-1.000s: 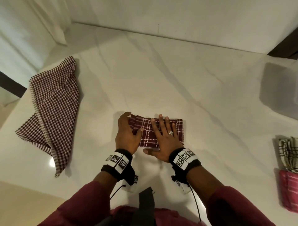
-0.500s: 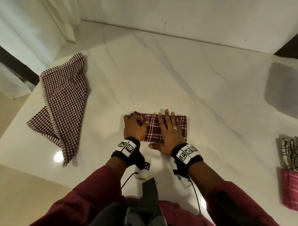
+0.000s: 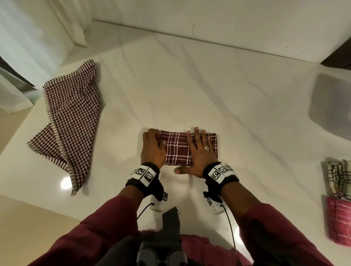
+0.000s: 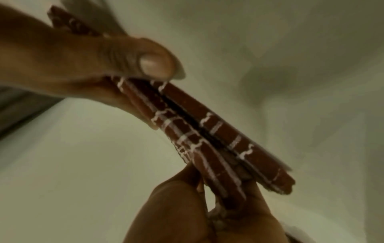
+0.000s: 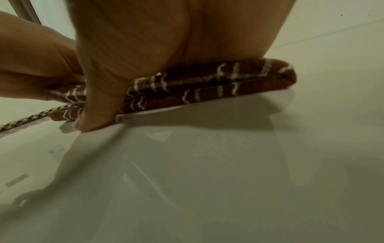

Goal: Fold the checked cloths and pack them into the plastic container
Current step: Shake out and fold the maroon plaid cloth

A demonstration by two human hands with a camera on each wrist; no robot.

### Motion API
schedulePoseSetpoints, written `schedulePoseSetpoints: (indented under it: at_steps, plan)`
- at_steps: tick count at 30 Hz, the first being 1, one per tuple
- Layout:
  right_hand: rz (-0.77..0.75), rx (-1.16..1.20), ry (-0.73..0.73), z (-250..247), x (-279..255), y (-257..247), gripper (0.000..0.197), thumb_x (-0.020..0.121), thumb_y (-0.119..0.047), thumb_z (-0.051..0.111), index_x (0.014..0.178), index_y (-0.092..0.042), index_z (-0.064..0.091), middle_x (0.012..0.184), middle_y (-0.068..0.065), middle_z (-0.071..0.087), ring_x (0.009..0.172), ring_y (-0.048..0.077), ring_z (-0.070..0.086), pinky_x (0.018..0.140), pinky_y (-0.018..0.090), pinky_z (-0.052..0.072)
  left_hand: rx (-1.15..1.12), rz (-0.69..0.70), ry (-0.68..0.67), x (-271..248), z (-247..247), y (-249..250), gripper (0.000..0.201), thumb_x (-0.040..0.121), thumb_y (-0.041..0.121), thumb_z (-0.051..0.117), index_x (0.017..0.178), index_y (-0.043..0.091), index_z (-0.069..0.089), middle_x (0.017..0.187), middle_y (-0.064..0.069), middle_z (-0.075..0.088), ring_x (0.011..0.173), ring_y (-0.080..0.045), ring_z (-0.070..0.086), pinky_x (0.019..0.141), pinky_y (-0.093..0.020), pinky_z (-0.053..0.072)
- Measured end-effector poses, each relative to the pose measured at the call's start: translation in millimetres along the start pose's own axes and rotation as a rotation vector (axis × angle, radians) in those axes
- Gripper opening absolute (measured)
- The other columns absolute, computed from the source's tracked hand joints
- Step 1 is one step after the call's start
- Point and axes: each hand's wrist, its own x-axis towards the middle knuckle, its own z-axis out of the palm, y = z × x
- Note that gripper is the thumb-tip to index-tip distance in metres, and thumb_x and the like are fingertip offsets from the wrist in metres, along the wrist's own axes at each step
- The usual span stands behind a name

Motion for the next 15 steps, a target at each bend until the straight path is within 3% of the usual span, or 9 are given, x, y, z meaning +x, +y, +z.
schedulePoseSetpoints:
  at_steps: [1,3,5,6,8,10,12,15]
  plan:
    - [-0.002,-0.003,0.001,0.6,0.5,0.5,0.137,0.057,-0.089,0.053,0.140,-0.027,-0.036,0.147,0.008,-0.042,0.135,0.029,-0.040,0.106,0.041,-0.027,0.073,0.031,-0.006,-2.8,-0.4,0.3,0.033,0.086,0.006,0.054,0.117,0.016,0.048,0.129,-0.004,0.039,0.100,-0.023,0.056,0.084,-0.040,0.051]
    - [0.000,-0.007,0.002,0.9,1.0,1.6,0.136,0.057,-0.089,0.053,0.141,-0.026,-0.034,0.147,0.006,-0.042,0.134,0.028,-0.040,0.102,0.039,-0.031,0.268,0.153,-0.031,-8.2,1.5,0.8,0.050,0.083,0.008,0.056,0.130,0.021,0.046,0.148,-0.008,0.025,0.125,-0.031,0.042,0.098,-0.045,0.043]
    - [0.002,-0.011,-0.001,1.8,0.8,4.0,0.135,0.058,-0.090,0.051,0.144,-0.026,-0.031,0.148,0.006,-0.041,0.134,0.028,-0.040,0.102,0.039,-0.032,0.399,0.299,-0.143,-13.2,4.9,3.6,0.064,0.085,0.018,0.059,0.144,0.024,0.035,0.157,-0.010,0.013,0.143,-0.033,0.015,0.114,-0.049,0.018]
    - [-0.002,-0.016,-0.003,2.8,-0.1,5.8,0.134,0.058,-0.091,0.048,0.145,-0.025,-0.029,0.149,0.006,-0.040,0.135,0.028,-0.039,0.107,0.042,-0.028,0.456,0.365,-0.225,-15.1,6.7,5.1,0.068,0.088,0.025,0.057,0.149,0.025,0.026,0.159,-0.009,0.009,0.146,-0.032,0.003,0.116,-0.049,0.004]
    - [-0.017,-0.037,-0.004,5.1,-4.0,10.5,0.130,0.057,-0.094,0.039,0.145,-0.025,-0.028,0.150,0.005,-0.038,0.137,0.028,-0.036,0.115,0.049,-0.016,0.596,0.417,-0.383,-18.3,12.5,3.3,0.072,0.094,0.039,0.047,0.152,0.026,0.008,0.161,-0.006,-0.002,0.146,-0.029,-0.013,0.114,-0.048,-0.013]
    - [-0.026,-0.049,0.006,8.0,-13.0,20.0,0.127,0.057,-0.094,0.034,0.146,-0.026,-0.027,0.152,0.005,-0.035,0.139,0.027,-0.034,0.117,0.050,-0.010,0.671,0.405,-0.500,-22.1,20.2,-4.8,0.080,0.091,0.059,0.035,0.151,0.027,-0.006,0.160,-0.002,-0.012,0.144,-0.026,-0.022,0.111,-0.047,-0.021]
    - [-0.027,-0.058,0.026,11.7,-26.0,31.1,0.126,0.060,-0.093,0.037,0.147,-0.027,-0.024,0.154,0.004,-0.032,0.140,0.026,-0.032,0.117,0.050,-0.009,0.707,0.416,-0.560,-26.9,27.8,-11.4,0.091,0.078,0.077,0.019,0.148,0.031,-0.015,0.158,0.000,-0.020,0.140,-0.023,-0.030,0.107,-0.044,-0.029]
    - [-0.007,-0.059,0.062,18.6,-51.7,44.5,0.128,0.059,-0.094,0.039,0.148,-0.025,-0.024,0.155,0.003,-0.030,0.140,0.024,-0.032,0.116,0.050,-0.013,0.744,0.463,-0.599,-35.9,37.6,-13.1,0.100,0.063,0.090,0.003,0.142,0.036,-0.026,0.152,0.003,-0.031,0.134,-0.020,-0.038,0.101,-0.040,-0.037]
